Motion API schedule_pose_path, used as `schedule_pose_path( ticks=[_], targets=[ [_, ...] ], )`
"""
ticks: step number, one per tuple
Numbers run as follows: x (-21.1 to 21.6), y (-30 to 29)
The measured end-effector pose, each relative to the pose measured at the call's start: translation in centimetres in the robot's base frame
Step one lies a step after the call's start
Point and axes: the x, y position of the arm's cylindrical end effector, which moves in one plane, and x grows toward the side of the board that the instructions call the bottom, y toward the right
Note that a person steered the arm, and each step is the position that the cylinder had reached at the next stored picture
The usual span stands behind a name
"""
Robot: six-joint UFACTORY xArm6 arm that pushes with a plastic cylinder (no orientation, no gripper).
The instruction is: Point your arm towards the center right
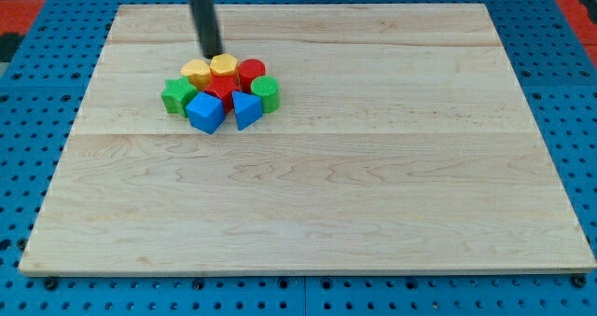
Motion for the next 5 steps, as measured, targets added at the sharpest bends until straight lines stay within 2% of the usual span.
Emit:
schedule_pose_path(
  ticks=[1, 2, 4, 5],
  targets=[
    [3.1, 2.0],
    [5.8, 1.4],
    [8.3, -0.8],
    [10.1, 0.1]
  ],
)
